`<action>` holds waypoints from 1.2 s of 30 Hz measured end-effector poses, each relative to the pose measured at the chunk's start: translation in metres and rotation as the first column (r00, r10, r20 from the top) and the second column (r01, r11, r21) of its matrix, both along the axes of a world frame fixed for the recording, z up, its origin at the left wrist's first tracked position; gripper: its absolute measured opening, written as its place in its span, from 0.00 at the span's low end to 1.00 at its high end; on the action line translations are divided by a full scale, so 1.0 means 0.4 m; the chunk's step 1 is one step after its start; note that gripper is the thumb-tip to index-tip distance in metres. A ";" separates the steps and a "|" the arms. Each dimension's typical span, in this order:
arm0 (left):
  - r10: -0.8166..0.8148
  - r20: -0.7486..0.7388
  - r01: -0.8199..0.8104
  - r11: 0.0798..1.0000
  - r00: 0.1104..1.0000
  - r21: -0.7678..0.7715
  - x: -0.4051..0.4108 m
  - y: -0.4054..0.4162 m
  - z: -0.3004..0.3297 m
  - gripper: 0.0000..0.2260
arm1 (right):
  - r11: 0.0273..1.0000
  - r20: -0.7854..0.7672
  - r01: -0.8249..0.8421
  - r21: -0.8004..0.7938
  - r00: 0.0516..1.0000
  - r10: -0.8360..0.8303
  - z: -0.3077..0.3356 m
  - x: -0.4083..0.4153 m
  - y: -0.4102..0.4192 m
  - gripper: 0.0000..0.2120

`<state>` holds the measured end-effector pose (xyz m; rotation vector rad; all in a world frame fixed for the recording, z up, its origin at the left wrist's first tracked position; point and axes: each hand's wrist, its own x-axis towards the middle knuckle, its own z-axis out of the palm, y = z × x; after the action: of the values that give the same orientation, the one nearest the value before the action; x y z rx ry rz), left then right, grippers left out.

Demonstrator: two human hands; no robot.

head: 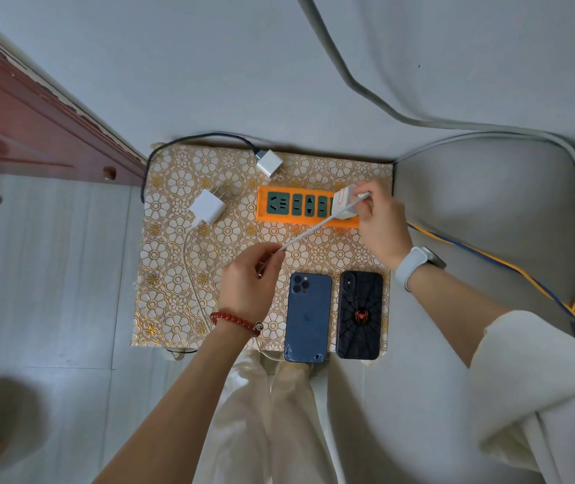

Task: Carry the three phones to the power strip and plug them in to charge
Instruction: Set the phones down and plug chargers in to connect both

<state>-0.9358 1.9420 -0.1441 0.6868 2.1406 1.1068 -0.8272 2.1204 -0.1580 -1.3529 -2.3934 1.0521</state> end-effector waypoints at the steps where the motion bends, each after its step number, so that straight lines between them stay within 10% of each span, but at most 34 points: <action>1: 0.008 -0.010 -0.008 1.000 1.000 -0.004 -0.006 -0.004 -0.002 0.05 | 1.000 0.009 -0.009 0.014 1.000 0.009 -0.003 -0.003 -0.003 0.06; 29: -0.032 0.091 0.037 0.998 0.995 -0.051 -0.041 -0.025 -0.033 0.05 | 0.971 0.318 -0.207 -0.121 0.918 0.235 -0.037 0.000 0.011 0.20; 36: -0.459 0.288 0.531 0.803 0.841 -0.269 -0.050 -0.076 -0.061 0.08 | 0.981 0.421 -0.194 -0.013 0.889 0.181 -0.036 0.003 0.008 0.23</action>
<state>-0.9560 1.9117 -0.1686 0.8594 1.7555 0.4810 -0.8261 2.1235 -0.1722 -1.4880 -2.8894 0.8257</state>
